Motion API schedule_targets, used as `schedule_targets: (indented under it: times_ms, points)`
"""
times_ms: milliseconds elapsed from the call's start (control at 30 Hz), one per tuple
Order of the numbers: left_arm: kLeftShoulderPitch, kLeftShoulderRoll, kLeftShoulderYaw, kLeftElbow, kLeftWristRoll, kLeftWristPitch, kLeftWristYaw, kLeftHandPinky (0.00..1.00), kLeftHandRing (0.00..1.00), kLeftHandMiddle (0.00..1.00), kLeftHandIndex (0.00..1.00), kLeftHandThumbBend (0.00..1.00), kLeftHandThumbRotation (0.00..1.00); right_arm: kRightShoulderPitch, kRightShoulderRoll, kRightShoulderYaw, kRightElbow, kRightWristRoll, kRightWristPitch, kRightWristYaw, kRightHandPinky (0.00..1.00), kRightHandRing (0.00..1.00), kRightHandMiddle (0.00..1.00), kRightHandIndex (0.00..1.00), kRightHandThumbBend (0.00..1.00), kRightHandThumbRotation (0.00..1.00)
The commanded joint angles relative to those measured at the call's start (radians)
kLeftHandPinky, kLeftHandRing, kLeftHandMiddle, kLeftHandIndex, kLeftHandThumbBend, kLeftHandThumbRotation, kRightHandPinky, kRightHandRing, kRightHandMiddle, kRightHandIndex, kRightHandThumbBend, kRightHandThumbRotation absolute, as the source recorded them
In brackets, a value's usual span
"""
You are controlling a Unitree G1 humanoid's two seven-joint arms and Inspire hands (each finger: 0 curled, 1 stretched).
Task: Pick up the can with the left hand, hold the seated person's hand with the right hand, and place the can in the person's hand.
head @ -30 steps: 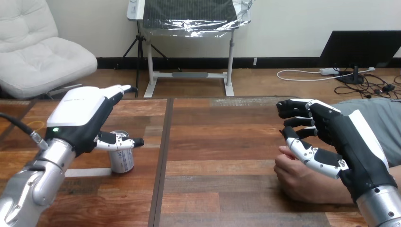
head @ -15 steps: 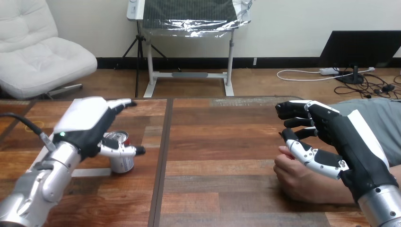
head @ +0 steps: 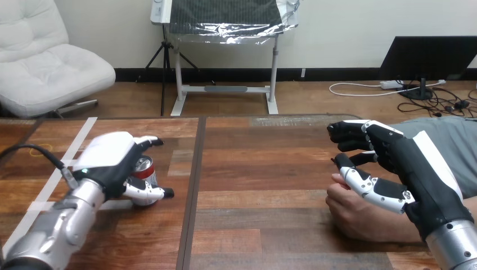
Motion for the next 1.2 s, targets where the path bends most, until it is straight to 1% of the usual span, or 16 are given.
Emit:
schedule_targets:
  times_ms: [0,233,400,500,533,633,833,967,1167]
  points:
    - [-0.121,-0.025,-0.020,0.047,0.008,0.001,0.065,0.82,0.85,0.88,0.86,0.84,0.40,-0.059,-0.022,-0.022,-0.011,0.018,-0.014,0.005,0.67,0.75,0.75,0.73,0.32,0.00]
    - [-0.147,-0.050,-0.054,0.095,0.026,0.017,0.134,0.83,0.86,0.88,0.86,0.82,0.39,-0.060,-0.024,-0.022,-0.014,0.012,-0.004,0.007,0.68,0.75,0.75,0.72,0.33,0.00]
    - [-0.163,-0.063,-0.077,0.127,0.037,0.029,0.173,0.84,0.86,0.88,0.86,0.80,0.40,-0.060,-0.024,-0.021,-0.019,0.010,0.006,0.008,0.70,0.76,0.76,0.72,0.33,0.00]
    - [-0.172,-0.070,-0.094,0.142,0.054,0.043,0.204,0.85,0.87,0.89,0.87,0.80,0.41,-0.060,-0.025,-0.021,-0.021,0.010,0.009,0.010,0.71,0.77,0.76,0.72,0.33,0.00]
    - [-0.173,-0.071,-0.097,0.146,0.056,0.044,0.210,0.85,0.87,0.89,0.87,0.80,0.42,-0.059,-0.025,-0.020,-0.022,0.010,0.009,0.010,0.71,0.77,0.76,0.72,0.33,0.00]
    - [-0.181,-0.078,-0.116,0.166,0.073,0.051,0.258,0.85,0.86,0.88,0.86,0.80,0.42,-0.059,-0.028,-0.020,-0.020,0.008,0.004,0.010,0.72,0.78,0.76,0.72,0.33,0.00]
    - [-0.195,-0.088,-0.147,0.198,0.097,0.072,0.312,0.87,0.87,0.89,0.87,0.79,0.44,-0.058,-0.028,-0.021,-0.022,0.007,0.000,0.009,0.72,0.78,0.76,0.72,0.33,0.00]
    - [-0.203,-0.091,-0.165,0.212,0.109,0.083,0.343,0.88,0.88,0.89,0.87,0.78,0.46,-0.056,-0.028,-0.023,-0.027,0.009,0.007,0.011,0.73,0.78,0.76,0.72,0.33,0.00]
    - [-0.211,-0.092,-0.182,0.224,0.120,0.094,0.370,0.90,0.89,0.90,0.88,0.78,0.47,-0.053,-0.030,-0.023,-0.034,0.007,0.014,0.013,0.74,0.79,0.77,0.72,0.33,0.00]
